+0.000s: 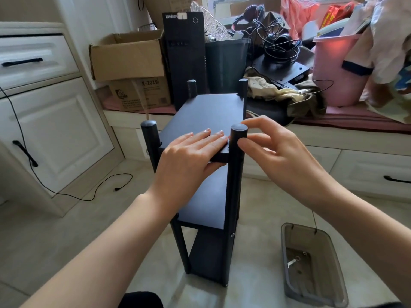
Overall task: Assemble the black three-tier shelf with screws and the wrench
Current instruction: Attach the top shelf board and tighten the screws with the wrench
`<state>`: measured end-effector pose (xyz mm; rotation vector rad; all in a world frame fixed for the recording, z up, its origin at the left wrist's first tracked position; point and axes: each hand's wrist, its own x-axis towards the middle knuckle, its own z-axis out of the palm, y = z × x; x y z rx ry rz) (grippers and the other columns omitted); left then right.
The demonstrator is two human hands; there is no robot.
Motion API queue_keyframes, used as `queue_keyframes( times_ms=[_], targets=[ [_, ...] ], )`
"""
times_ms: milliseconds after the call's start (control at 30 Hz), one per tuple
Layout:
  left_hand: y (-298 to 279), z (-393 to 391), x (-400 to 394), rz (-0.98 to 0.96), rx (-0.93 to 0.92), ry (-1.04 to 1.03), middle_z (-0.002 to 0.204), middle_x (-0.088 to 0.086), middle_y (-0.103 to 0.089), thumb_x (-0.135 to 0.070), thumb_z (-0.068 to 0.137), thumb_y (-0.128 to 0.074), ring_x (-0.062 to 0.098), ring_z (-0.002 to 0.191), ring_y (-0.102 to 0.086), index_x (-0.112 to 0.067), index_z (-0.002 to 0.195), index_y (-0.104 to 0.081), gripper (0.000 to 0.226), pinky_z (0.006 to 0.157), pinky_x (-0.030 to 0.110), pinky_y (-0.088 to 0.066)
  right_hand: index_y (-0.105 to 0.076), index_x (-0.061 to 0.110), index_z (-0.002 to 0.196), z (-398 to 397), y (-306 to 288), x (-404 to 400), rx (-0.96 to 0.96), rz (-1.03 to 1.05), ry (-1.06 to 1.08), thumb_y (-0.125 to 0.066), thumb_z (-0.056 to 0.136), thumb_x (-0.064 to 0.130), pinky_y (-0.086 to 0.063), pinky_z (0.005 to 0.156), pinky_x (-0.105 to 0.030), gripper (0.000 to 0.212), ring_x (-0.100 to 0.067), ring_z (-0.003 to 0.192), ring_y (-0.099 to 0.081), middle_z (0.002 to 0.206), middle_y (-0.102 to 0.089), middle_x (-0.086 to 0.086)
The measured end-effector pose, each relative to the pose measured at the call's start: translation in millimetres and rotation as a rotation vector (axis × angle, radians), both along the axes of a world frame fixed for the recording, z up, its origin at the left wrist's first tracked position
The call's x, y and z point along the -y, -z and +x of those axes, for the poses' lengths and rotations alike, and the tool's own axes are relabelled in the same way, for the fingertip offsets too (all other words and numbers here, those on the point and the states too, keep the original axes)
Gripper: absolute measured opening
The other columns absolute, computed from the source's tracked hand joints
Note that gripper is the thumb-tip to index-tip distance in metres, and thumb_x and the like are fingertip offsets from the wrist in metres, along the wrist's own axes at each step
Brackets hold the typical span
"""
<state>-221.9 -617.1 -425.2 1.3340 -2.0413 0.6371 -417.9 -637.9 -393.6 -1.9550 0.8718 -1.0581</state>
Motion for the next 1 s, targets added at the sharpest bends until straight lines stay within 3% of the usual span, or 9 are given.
queue_keyframes(
  times_ms=[67,133,200,300,533,700,833,933,1000],
  targets=[
    [1.7,0.0,-0.6,-0.007,0.009,0.0,0.124,0.008,-0.07,-0.029,0.086,-0.075,0.034,0.118,-0.066,-0.007,0.123,-0.071,0.043,0.094,0.054,-0.055,-0.055,0.037,0.113,1.6,-0.1,-2.0,-0.032,-0.021,0.021,-0.055,0.099,0.032,-0.04,0.064,-0.009,0.016,0.005,0.068,-0.062,0.097,-0.074,0.019],
    [3.1,0.1,-0.6,-0.015,0.011,0.003,0.124,0.009,-0.07,-0.03,0.086,-0.073,0.034,0.117,-0.066,-0.007,0.123,-0.071,0.043,0.095,0.055,-0.055,-0.053,0.036,0.117,2.5,0.7,-4.1,-0.049,-0.037,0.048,-0.052,0.1,0.032,-0.041,0.055,-0.014,0.017,-0.002,0.062,-0.06,0.097,-0.074,0.016],
    [4.3,-0.4,-0.4,-0.013,0.011,0.004,0.124,0.009,-0.07,-0.031,0.086,-0.07,0.034,0.117,-0.066,-0.006,0.123,-0.071,0.044,0.095,0.055,-0.055,-0.053,0.037,0.118,2.5,1.2,-4.7,-0.049,-0.03,0.059,-0.052,0.1,0.033,-0.047,0.062,-0.019,0.019,-0.005,0.073,-0.065,0.099,-0.074,0.016],
    [5.6,-0.9,0.4,-0.017,0.008,0.011,0.124,0.01,-0.07,-0.03,0.085,-0.071,0.035,0.117,-0.065,-0.006,0.123,-0.071,0.045,0.096,0.055,-0.054,-0.053,0.035,0.119,2.1,2.7,-2.3,-0.04,-0.025,0.052,-0.053,0.099,0.032,-0.045,0.062,-0.011,0.02,0.001,0.071,-0.063,0.097,-0.074,0.014],
    [3.5,0.1,0.1,-0.046,0.015,0.014,0.122,0.013,-0.07,-0.029,0.084,-0.068,0.037,0.114,-0.066,-0.003,0.121,-0.071,0.046,0.093,0.058,-0.055,-0.056,0.031,0.119,4.9,4.0,4.6,-0.013,-0.008,0.043,-0.06,0.096,0.029,-0.04,0.073,0.002,0.024,0.006,0.09,-0.066,0.1,-0.074,0.009],
    [2.2,1.7,-0.8,-0.016,0.022,0.026,0.125,0.013,-0.069,-0.025,0.083,-0.078,0.038,0.117,-0.065,-0.002,0.123,-0.07,0.047,0.096,0.058,-0.054,-0.058,0.036,0.113,6.7,6.9,5.2,0.02,-0.055,0.073,-0.062,0.095,0.031,-0.048,0.074,-0.007,0.019,0.003,0.084,-0.069,0.091,-0.076,0.012],
    [5.6,1.3,-6.6,0.044,-0.008,0.006,0.135,0.009,-0.063,-0.058,0.085,-0.058,0.029,0.13,-0.057,-0.005,0.131,-0.064,0.07,0.11,0.05,-0.044,-0.059,0.031,0.111,8.3,11.4,7.1,0.109,-0.015,0.064,-0.066,0.092,0.03,-0.051,0.075,-0.011,0.02,-0.002,0.084,-0.071,0.09,-0.076,0.011],
    [11.2,-8.3,-7.6,0.018,-0.089,-0.03,0.133,0.008,-0.065,-0.06,0.084,-0.059,0.027,0.13,-0.058,-0.004,0.129,-0.066,0.072,0.112,0.053,-0.04,-0.058,0.029,0.114,6.8,13.3,9.7,0.162,0.02,0.057,-0.07,0.09,0.029,-0.05,0.074,-0.009,0.027,-0.005,0.086,-0.071,0.09,-0.076,0.013],
    [12.9,-12.5,-6.6,0.024,-0.121,-0.037,0.132,0.008,-0.065,-0.056,0.085,-0.062,0.027,0.129,-0.059,-0.005,0.128,-0.067,0.067,0.111,0.055,-0.04,-0.058,0.025,0.116,4.6,13.8,10.8,0.181,0.02,0.049,-0.071,0.089,0.025,-0.054,0.081,-0.018,0.031,-0.01,0.088,-0.072,0.092,-0.076,0.01]
  ],
)
